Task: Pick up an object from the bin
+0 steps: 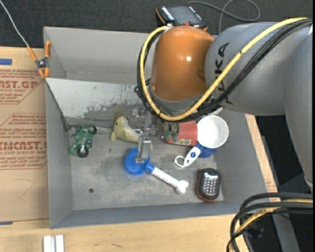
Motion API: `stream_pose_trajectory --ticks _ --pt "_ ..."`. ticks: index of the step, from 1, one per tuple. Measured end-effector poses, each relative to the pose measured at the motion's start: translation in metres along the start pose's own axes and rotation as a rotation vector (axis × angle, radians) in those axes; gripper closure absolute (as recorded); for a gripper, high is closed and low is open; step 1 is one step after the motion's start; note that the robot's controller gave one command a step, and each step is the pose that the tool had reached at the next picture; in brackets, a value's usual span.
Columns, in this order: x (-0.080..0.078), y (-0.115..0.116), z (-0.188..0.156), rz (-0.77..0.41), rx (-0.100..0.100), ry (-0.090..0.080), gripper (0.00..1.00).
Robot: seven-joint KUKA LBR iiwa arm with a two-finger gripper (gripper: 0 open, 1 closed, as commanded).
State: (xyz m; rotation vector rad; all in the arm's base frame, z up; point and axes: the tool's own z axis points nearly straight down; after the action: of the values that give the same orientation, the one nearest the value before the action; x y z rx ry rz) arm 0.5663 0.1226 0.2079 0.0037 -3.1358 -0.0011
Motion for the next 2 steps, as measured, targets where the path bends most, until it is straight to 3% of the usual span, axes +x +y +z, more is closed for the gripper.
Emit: stream_pose_trajectory --ticks 1,2 --pt "0.038 -0.051 0.016 -0.123 0.002 0.002 0.00" --pt "-0.023 -0.060 0.119 -0.224 0.001 0.005 0.00"
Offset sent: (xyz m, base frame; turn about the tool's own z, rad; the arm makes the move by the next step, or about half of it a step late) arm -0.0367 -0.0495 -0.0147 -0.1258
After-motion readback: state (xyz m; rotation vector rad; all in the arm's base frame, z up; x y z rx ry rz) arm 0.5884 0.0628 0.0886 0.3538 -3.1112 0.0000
